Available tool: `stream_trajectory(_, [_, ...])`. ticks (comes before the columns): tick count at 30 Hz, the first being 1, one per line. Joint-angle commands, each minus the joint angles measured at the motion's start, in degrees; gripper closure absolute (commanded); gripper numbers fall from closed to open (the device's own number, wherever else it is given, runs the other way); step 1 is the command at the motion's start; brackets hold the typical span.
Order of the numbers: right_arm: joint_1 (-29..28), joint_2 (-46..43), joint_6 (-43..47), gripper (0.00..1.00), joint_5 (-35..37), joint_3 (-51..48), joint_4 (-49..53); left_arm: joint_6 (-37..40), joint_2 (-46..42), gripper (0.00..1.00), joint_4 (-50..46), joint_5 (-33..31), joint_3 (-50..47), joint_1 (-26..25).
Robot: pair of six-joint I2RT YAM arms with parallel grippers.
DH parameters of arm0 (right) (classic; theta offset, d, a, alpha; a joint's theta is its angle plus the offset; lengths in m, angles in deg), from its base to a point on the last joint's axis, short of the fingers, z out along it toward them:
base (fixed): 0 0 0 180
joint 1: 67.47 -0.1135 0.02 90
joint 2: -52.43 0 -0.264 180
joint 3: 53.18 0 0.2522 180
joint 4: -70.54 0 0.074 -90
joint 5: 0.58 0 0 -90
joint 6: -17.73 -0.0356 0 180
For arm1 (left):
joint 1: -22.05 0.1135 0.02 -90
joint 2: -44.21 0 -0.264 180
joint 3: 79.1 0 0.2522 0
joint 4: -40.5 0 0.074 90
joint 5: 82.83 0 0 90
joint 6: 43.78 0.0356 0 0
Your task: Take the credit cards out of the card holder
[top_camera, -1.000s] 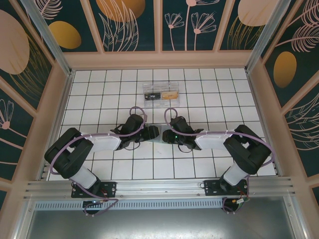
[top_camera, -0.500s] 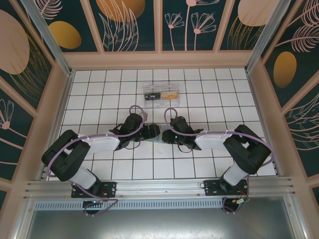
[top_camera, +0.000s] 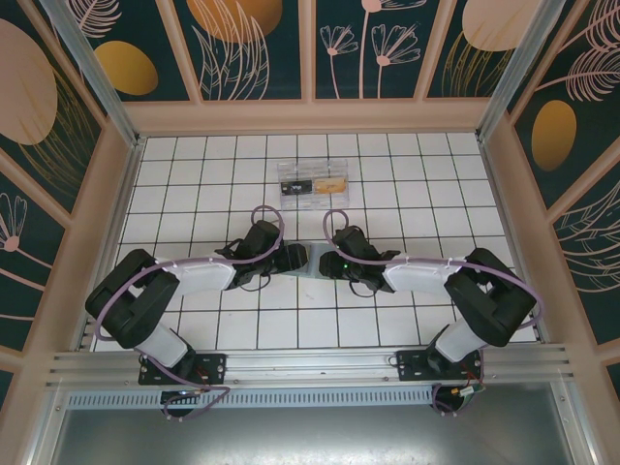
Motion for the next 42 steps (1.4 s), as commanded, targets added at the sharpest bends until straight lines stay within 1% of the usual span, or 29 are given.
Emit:
stream_trajectory(1, [0.5, 1.4, 0.0, 0.64, 0.6, -0.1, 0.3, 1.1, 1.0, 0.31, 0.0, 1.2, 1.1, 0.1])
stream_trajectory(11, [0.5, 3.0, -0.2, 0.64, -0.5, -0.4, -1.2, 1.7, 2.1, 0.31, 2.1, 5.0, 1.3, -0.5])
stream_trajectory(15, [0.5, 3.1, -0.3, 0.64, -0.7, -0.6, -1.4, 1.7, 2.0, 0.29, 3.0, 6.0, 1.4, -0.8])
stream_trajectory(19, [0.5, 3.0, -0.4, 0.64, -0.7, -0.8, -1.4, 1.9, 1.8, 0.24, 3.6, 6.8, 1.4, -1.0])
stream_trajectory(26, [0.5, 3.0, -0.4, 0.64, -0.7, -0.9, -1.5, 1.6, 1.9, 0.03, 5.1, 7.9, 1.0, -1.0])
stream_trajectory(32, [0.5, 2.9, -0.4, 0.64, -0.7, -0.9, -1.4, 0.9, 2.6, 0.04, 6.7, 9.5, 0.9, -1.0])
stream_trajectory(34, [0.5, 2.9, -0.4, 0.64, -0.7, -0.9, -1.4, 0.9, 2.5, 0.05, 6.1, 8.7, 1.1, -1.1])
stream_trajectory(39, [0.5, 2.6, -0.3, 0.64, -0.4, -0.9, -1.1, 2.7, -1.1, 0.05, -0.9, 0.8, 2.1, -1.0])
stream_trajectory(42, [0.5, 2.6, -0.4, 0.64, -0.5, -0.9, -1.1, 3.5, -3.5, 0.06, -3.2, -2.1, 2.4, -1.0])
